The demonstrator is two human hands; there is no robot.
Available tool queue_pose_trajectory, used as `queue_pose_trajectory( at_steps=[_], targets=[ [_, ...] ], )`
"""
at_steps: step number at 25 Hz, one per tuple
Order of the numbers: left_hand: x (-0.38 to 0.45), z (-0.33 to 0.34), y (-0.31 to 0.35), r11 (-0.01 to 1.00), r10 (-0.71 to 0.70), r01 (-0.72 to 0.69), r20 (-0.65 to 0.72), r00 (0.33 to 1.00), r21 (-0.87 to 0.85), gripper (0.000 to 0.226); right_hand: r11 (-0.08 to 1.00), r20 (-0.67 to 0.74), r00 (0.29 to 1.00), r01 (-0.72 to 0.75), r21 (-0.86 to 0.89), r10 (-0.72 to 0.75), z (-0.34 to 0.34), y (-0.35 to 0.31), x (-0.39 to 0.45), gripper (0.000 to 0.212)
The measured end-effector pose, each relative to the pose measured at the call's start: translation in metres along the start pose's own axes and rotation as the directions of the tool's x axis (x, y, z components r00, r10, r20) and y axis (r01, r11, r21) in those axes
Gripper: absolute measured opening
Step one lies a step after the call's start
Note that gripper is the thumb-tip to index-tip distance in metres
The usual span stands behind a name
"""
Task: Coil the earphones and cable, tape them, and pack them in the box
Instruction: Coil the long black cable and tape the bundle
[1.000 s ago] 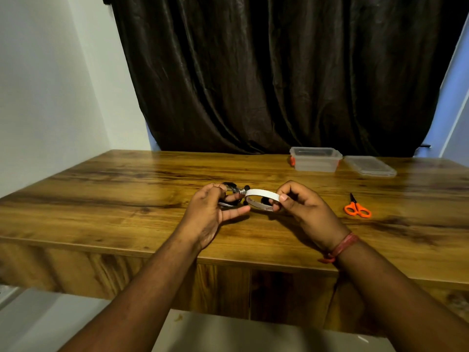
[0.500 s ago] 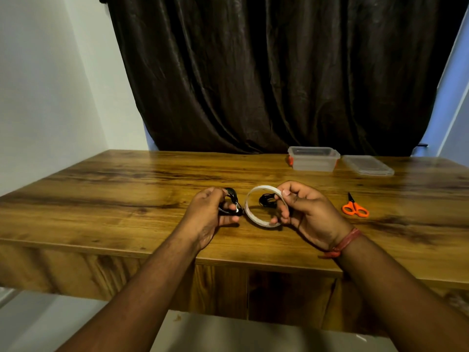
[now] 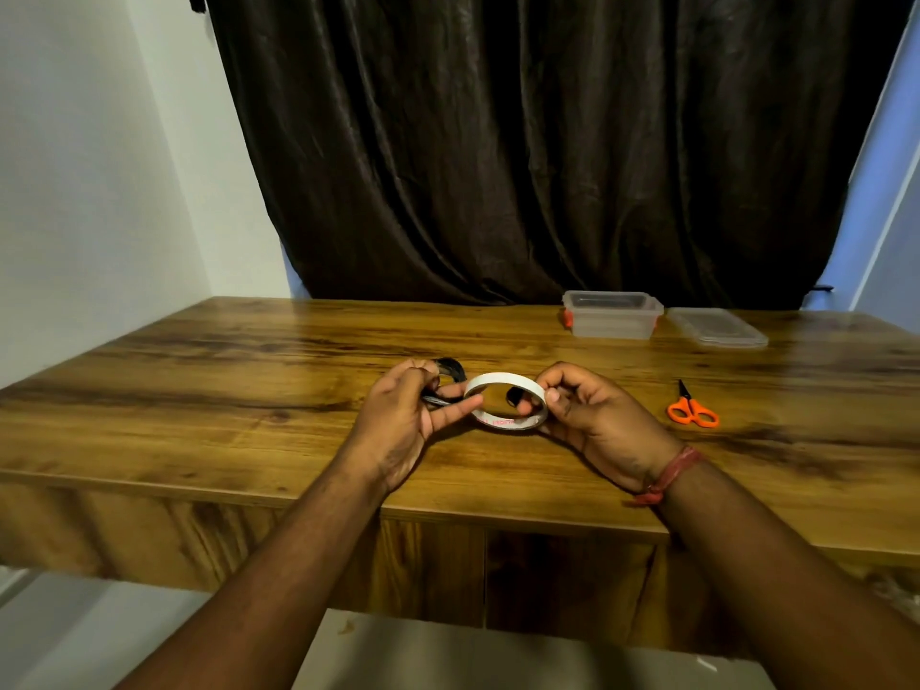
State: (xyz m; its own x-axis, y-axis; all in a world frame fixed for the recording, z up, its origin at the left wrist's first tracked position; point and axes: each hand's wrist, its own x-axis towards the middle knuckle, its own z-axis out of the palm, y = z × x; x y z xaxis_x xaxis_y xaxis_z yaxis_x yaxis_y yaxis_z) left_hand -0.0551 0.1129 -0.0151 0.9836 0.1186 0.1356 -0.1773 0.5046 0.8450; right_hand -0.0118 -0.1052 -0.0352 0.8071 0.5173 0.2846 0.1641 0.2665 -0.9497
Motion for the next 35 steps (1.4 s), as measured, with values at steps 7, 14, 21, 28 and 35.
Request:
queue_pose_trajectory(
  at_steps=[7, 14, 21, 28, 35],
  targets=[
    [-0.004, 0.000, 0.004, 0.995, -0.091, 0.090, -0.018, 0.996, -0.032, 0.013, 0.960, -0.349, 0.933, -0.022, -0.280, -0.081, -0.012, -0.008, -0.003, 0.005],
    [-0.002, 0.000, 0.002, 0.995, -0.081, 0.082, -0.021, 0.997, 0.048, 0.011, -0.113, -0.498, 0.843, -0.525, -0.844, -0.203, -0.084, -0.034, -0.030, 0.019],
    [-0.002, 0.000, -0.001, 0.989, -0.019, 0.026, -0.054, 0.998, 0.143, 0.015, -0.211, -0.536, 0.842, -0.536, -0.818, -0.061, -0.077, -0.043, -0.031, 0.027],
    [-0.002, 0.000, -0.002, 0.989, 0.001, 0.009, -0.066, 0.998, 0.151, 0.016, -0.279, -0.506, 0.859, -0.468, -0.839, 0.081, -0.051, -0.059, -0.036, 0.017],
    [-0.001, -0.001, -0.001, 0.994, 0.002, 0.006, -0.076, 0.997, 0.108, 0.017, -0.335, -0.430, 0.895, -0.372, -0.866, 0.117, -0.022, -0.057, -0.034, 0.014]
  ],
)
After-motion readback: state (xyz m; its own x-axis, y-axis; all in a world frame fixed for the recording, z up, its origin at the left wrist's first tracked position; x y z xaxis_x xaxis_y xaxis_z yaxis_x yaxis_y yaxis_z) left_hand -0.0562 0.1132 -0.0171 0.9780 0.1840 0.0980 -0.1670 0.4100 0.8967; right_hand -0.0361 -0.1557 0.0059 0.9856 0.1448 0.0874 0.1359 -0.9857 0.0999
